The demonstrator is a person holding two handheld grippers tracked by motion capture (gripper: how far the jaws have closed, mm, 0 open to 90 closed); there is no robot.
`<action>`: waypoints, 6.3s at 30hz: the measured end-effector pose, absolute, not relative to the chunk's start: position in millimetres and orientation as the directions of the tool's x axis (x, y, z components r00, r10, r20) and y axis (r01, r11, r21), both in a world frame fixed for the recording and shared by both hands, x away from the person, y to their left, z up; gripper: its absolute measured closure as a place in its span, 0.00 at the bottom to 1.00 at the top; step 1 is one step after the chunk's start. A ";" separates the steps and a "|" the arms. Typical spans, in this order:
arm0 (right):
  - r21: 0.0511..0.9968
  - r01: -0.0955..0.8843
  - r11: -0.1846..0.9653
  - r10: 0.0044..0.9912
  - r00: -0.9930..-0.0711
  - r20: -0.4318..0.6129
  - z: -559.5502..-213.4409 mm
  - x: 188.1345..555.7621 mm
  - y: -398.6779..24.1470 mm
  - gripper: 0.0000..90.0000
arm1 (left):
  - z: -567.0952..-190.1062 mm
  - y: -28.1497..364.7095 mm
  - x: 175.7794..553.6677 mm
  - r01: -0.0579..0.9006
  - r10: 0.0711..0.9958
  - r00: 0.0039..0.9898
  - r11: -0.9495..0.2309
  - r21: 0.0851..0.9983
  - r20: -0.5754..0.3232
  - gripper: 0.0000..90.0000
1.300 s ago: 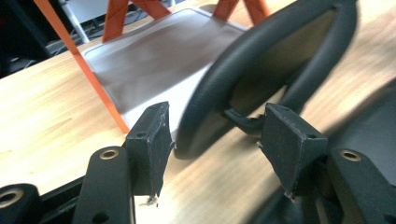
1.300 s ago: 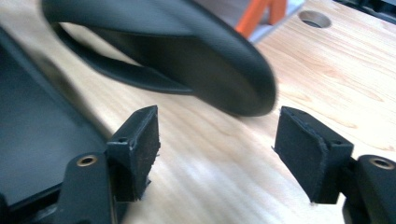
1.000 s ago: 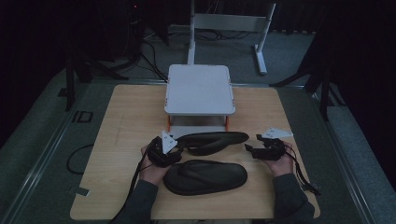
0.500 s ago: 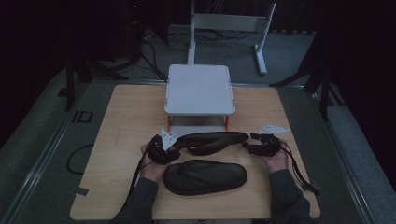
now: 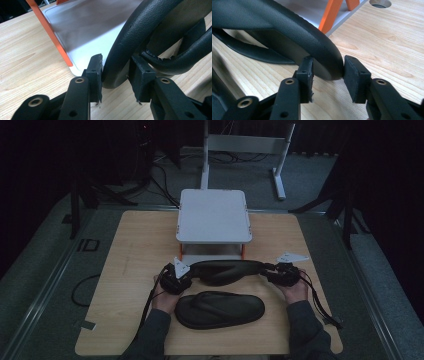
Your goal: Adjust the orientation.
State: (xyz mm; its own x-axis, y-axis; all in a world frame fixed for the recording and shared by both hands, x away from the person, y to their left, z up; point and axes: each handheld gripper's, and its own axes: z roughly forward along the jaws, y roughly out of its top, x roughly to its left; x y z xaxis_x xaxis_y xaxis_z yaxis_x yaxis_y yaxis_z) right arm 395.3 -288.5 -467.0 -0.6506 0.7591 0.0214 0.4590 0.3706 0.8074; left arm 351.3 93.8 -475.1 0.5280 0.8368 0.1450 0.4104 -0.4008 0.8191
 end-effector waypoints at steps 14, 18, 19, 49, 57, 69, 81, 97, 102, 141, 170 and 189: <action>0.843 0.430 0.324 0.747 -0.663 0.051 -452.3 370.7 -292.8 0.73 | -450.8 104.5 334.6 0.451 0.841 0.540 -0.318 0.834 0.029 0.71; 0.831 0.445 0.334 0.734 -0.676 0.066 -450.6 364.8 -291.0 0.71 | -453.1 106.0 335.3 0.484 0.839 0.545 -0.308 0.819 -0.006 0.71; 0.825 0.452 0.339 0.734 -0.676 0.069 -452.0 366.3 -290.3 0.71 | -455.5 106.0 337.2 0.490 0.839 0.544 -0.306 0.816 -0.013 0.70; 0.698 0.603 0.385 0.719 -0.670 0.183 -481.8 391.8 -273.1 0.46 | -469.4 121.7 314.2 0.573 0.849 0.522 -0.274 0.772 -0.086 0.55; 0.717 0.578 0.389 0.709 -0.685 0.167 -479.5 393.2 -269.2 0.43 | -451.7 98.5 273.5 0.499 0.783 0.616 -0.299 0.813 -0.091 0.49; 0.736 0.557 0.385 0.694 -0.700 0.167 -477.8 399.6 -266.7 0.42 | -449.6 73.7 231.2 0.451 0.749 0.661 -0.346 0.823 -0.047 0.38; 0.707 0.547 0.448 0.668 -0.730 0.141 -480.1 401.1 -259.3 0.46 | -462.1 64.6 239.6 0.457 0.767 0.641 -0.410 0.789 0.027 0.40; 0.697 0.525 0.489 0.642 -0.757 0.120 -479.2 366.0 -273.0 0.50 | -464.7 81.6 253.7 0.482 0.806 0.590 -0.408 0.776 0.058 0.42; 0.697 0.514 0.500 0.625 -0.771 0.122 -479.1 345.9 -274.9 0.50 | -464.8 88.3 255.5 0.489 0.822 0.566 -0.395 0.778 0.062 0.42; 0.733 0.381 0.564 0.553 -0.833 0.007 -453.5 354.9 -218.4 0.73 | -462.0 81.2 260.8 0.560 0.820 0.560 -0.268 0.783 -0.120 0.39; 0.736 0.408 0.540 0.521 -0.849 0.089 -461.2 309.5 -252.2 0.76 | -460.2 70.7 312.6 0.560 0.818 0.561 -0.262 0.786 -0.126 0.52; 0.766 0.361 0.532 0.448 -0.888 0.107 -454.9 293.7 -243.3 0.71 | -451.8 78.9 294.3 0.514 0.837 0.544 -0.273 0.813 -0.062 0.47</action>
State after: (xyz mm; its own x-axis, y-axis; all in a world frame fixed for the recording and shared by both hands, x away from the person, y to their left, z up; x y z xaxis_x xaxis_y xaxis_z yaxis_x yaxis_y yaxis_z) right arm 293.7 -243.3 -454.9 -0.8875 0.4482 0.1070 0.3611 0.5322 0.7658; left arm 294.3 78.9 -451.8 0.5438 0.8369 -0.0622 0.5139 -0.2735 0.8131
